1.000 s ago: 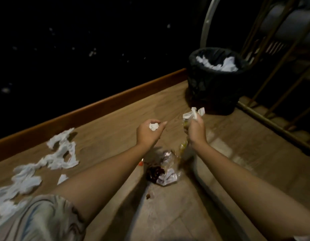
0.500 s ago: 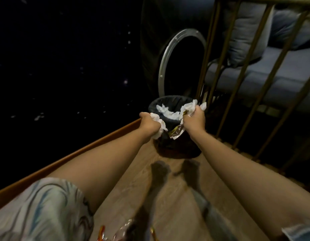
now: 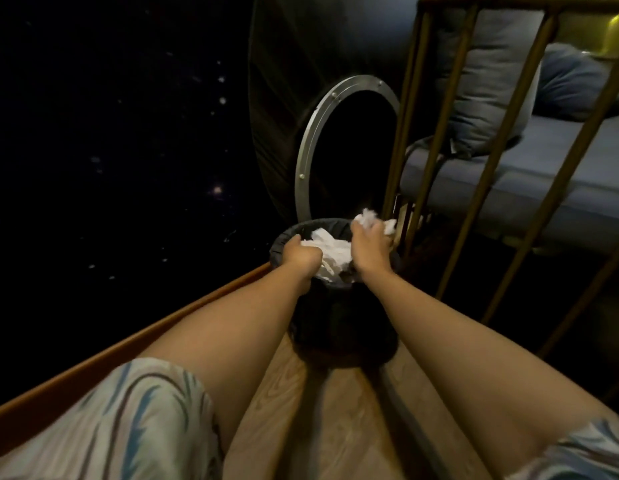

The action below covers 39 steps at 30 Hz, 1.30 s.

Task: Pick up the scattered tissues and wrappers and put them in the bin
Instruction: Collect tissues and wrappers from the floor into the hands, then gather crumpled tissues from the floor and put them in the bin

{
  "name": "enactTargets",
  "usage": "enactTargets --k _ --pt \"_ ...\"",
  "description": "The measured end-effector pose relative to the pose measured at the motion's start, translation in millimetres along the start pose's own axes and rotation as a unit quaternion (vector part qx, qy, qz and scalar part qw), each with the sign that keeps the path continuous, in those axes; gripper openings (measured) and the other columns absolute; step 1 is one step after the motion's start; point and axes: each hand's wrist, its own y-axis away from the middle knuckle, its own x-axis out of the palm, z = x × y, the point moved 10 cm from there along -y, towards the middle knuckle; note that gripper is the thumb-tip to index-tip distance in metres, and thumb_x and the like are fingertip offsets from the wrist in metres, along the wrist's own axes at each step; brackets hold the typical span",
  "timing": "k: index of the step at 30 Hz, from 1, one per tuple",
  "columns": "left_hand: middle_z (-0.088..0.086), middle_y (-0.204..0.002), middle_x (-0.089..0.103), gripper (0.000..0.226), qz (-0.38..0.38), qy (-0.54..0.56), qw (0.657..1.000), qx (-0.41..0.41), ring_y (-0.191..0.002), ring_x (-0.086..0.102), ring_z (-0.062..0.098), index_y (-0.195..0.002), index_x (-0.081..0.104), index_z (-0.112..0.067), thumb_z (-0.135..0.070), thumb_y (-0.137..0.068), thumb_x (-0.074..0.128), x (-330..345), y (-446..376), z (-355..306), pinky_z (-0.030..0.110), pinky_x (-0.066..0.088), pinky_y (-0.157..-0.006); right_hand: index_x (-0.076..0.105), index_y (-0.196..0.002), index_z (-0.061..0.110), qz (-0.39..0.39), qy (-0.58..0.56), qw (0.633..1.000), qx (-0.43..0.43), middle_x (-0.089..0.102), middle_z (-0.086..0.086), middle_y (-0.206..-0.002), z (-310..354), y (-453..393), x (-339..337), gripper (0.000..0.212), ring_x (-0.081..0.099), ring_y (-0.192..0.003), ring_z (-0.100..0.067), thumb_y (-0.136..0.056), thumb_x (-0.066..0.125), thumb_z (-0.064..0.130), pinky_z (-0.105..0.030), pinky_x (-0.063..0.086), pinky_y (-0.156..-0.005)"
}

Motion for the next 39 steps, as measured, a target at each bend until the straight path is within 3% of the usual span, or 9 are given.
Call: enactTargets --k 3,6,9,12,19,23,26,34,39 --pt "0.013 -0.144 0.047 0.064 0.008 0.045 0.999 0.017 -0.128 0.05 0.032 -0.148 0.034 -0.012 0.012 -0.089 0.044 4 -1 12 0.035 0.042 -0.107 0.028 -0.147 0.036 0.149 0.269 0.95 -0.05 0.029 -0.001 -0.156 -34 8 39 0.048 0.01 -0.147 -0.03 -0.1 0.02 0.045 -0.06 -0.014 -0.111" --pt "0.011 -0.133 0.056 0.056 -0.017 0.04 0.998 0.042 -0.116 0.058 0.026 -0.134 0.05 -0.014 0.012 -0.084 0.053 -10 -2 29 0.041 0.048 -0.103 -0.002 -0.152 0.036 0.184 0.411 0.875 -0.18 0.025 -0.007 -0.158 -37 27 51 0.056 -0.003 -0.149 -0.031 -0.101 0.023 0.035 -0.063 -0.026 -0.104" --pt "0.005 -0.118 0.064 0.037 -0.071 0.035 0.995 0.06 -0.097 0.062 0.015 -0.119 0.06 -0.014 0.004 -0.086 0.061 -34 4 43 0.041 0.051 -0.099 0.005 -0.152 0.033 0.11 0.36 0.912 -0.164 0.013 -0.016 -0.16 -28 25 35 0.065 -0.003 -0.148 -0.036 -0.097 0.039 0.032 -0.064 -0.018 -0.107" --pt "0.014 -0.119 0.063 0.034 -0.086 0.057 0.993 0.058 -0.101 0.062 0.022 -0.116 0.061 -0.006 0.007 -0.085 0.063 -55 11 52 0.042 0.051 -0.099 0.031 -0.146 0.031 0.009 0.279 0.95 -0.143 0.009 -0.02 -0.159 -17 29 11 0.064 0.002 -0.148 -0.035 -0.088 0.055 0.02 -0.061 -0.01 -0.114" --pt "0.017 -0.113 0.061 0.032 -0.041 -0.031 0.998 0.038 -0.104 0.06 0.025 -0.12 0.057 0.001 0.008 -0.089 0.057 -116 54 58 0.035 0.051 -0.091 0.054 -0.123 0.021 -0.072 0.221 0.941 -0.247 0.028 -0.013 -0.153 9 97 15 0.043 0.015 -0.146 -0.029 -0.082 0.064 0.017 -0.047 -0.004 -0.118" --pt "0.017 -0.119 0.065 0.039 0.034 -0.161 0.985 0.055 -0.098 0.061 0.016 -0.126 0.056 -0.002 0.003 -0.088 0.062 -158 92 56 0.01 0.05 -0.057 0.059 -0.118 0.015 -0.007 0.213 0.912 -0.352 0.047 -0.012 -0.14 29 162 57 0.038 0.03 -0.14 -0.032 -0.08 0.065 0.018 -0.053 0.01 -0.118" --pt "0.014 -0.115 0.065 0.038 0.074 -0.255 0.962 0.056 -0.09 0.059 0.01 -0.125 0.057 -0.002 0.001 -0.088 0.063 -194 122 58 0.005 0.048 -0.051 0.061 -0.117 0.015 0.08 0.217 0.89 -0.394 0.059 -0.007 -0.125 41 212 100 0.038 0.036 -0.135 -0.03 -0.079 0.065 0.018 -0.052 0.021 -0.115" --pt "0.002 -0.112 0.062 0.034 0.14 -0.431 0.891 -0.014 -0.107 0.061 0.016 -0.123 0.059 -0.01 -0.009 -0.089 0.063 -315 198 108 0.029 0.051 -0.095 0.047 -0.133 0.023 0.297 0.238 0.84 -0.388 0.056 -0.002 -0.108 72 348 205 0.044 0.057 -0.092 -0.018 -0.092 0.058 0.034 -0.028 0.047 -0.076" --pt "0.01 -0.119 0.065 0.034 0.145 -0.471 0.866 -0.084 -0.111 0.061 0.021 -0.121 0.06 -0.01 -0.012 -0.088 0.067 -420 243 172 0.032 0.05 -0.097 0.037 -0.14 0.025 0.442 0.352 0.73 -0.385 0.062 -0.006 -0.109 69 442 273 0.05 0.061 -0.098 -0.024 -0.094 0.054 0.039 -0.033 0.048 -0.077"
